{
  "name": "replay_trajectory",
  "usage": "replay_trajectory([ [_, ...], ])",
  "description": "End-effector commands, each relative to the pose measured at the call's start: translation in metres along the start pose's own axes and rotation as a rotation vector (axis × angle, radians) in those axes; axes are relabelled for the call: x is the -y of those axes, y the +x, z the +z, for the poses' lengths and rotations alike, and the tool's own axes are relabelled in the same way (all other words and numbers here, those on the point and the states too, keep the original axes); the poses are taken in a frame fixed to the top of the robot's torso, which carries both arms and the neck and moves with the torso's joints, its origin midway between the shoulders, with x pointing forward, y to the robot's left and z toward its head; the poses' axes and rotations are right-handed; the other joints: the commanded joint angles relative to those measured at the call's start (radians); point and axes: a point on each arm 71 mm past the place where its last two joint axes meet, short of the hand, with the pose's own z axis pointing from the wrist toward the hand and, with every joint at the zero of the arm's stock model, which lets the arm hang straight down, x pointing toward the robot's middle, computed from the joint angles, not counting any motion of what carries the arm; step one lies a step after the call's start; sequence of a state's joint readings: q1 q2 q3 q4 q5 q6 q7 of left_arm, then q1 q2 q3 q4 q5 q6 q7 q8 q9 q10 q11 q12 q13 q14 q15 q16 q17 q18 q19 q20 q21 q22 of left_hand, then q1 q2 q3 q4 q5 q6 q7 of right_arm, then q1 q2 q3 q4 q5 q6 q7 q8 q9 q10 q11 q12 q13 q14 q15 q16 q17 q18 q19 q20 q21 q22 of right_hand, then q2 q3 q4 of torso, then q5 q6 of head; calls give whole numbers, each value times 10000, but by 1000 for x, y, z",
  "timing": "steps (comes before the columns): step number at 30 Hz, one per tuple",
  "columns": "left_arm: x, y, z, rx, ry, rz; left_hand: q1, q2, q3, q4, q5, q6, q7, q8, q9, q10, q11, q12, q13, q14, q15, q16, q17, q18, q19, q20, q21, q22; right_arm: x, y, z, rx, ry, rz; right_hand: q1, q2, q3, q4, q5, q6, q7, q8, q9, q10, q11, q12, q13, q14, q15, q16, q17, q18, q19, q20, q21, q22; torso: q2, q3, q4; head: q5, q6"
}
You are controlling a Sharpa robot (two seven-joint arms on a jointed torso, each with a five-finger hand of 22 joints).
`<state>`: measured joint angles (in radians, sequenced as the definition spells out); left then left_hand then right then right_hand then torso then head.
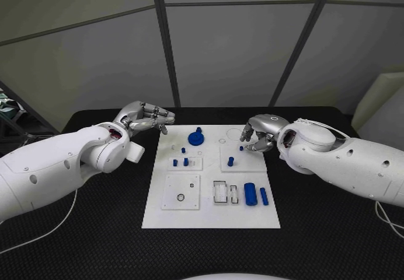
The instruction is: Assemble the parts on the task board
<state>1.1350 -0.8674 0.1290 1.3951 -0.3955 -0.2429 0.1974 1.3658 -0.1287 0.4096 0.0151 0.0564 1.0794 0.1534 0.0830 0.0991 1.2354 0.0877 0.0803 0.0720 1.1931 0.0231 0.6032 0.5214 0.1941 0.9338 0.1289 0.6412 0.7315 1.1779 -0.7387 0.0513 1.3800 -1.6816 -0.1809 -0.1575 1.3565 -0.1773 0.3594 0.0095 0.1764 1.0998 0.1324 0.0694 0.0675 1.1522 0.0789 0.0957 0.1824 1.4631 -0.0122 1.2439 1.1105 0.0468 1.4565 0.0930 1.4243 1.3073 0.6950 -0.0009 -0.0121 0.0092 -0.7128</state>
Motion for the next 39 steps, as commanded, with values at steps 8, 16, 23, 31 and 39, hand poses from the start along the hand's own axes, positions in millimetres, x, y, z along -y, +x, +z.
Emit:
replay_trajectory([
  [8,8,4,-4,45,884,-2186,-7,48,-84,-30,-44,49,20,-40,6,38,34,-20,17,-77,14,-120,-55,-120,23,55,-131,-95,-8,7,5,-373,-105,-505,74,54,206,-172,167,-26,58,-45,0,26,11,-148,-179,232,78,72,79,12,85,101,38,723,-2,0,-15,-72,-86],
  [16,10,6,-5,-27,947,-2301,22,55,-110,-48,-40,37,36,-56,3,38,43,-23,19,-65,18,-169,-76,-120,51,57,-185,-136,-12,14,7,-667,-168,-456,39,209,404,-234,249,116,16,3,27,251,-30,-183,-307,196,54,-83,-201,-33,194,92,186,921,-12,-5,-6,-58,-125],
  [23,10,6,-5,3,975,-2304,33,63,-122,-55,-38,24,44,-69,0,26,50,-31,17,-56,21,-193,-86,-120,67,59,-213,-157,-13,19,9,-885,-142,-448,106,511,854,-439,-40,404,-87,41,84,646,-146,-209,-443,202,-43,-163,-439,-77,297,0,333,1114,-11,-1,-16,-50,-148],
  [31,10,6,-5,38,952,-2294,40,65,-135,-62,-39,13,51,-78,-3,15,56,-38,16,-52,25,-214,-94,-121,78,61,-236,-174,-14,23,10,-958,-32,-542,76,662,1226,-615,-144,628,-135,73,134,908,-214,-213,-528,220,-102,-90,-434,-105,363,-47,429,1245,-15,0,-8,-49,-170],
  [39,9,4,-5,78,918,-2279,75,86,-137,-84,-43,13,51,-83,-2,12,56,-41,17,-48,27,-241,-105,-121,92,62,-265,-195,-15,21,10,-458,71,-665,73,841,1518,-804,-213,894,-211,139,221,1239,-318,-156,-513,231,-198,-27,-432,-145,452,-141,552,1411,-25,9,-18,-43,-171],
])
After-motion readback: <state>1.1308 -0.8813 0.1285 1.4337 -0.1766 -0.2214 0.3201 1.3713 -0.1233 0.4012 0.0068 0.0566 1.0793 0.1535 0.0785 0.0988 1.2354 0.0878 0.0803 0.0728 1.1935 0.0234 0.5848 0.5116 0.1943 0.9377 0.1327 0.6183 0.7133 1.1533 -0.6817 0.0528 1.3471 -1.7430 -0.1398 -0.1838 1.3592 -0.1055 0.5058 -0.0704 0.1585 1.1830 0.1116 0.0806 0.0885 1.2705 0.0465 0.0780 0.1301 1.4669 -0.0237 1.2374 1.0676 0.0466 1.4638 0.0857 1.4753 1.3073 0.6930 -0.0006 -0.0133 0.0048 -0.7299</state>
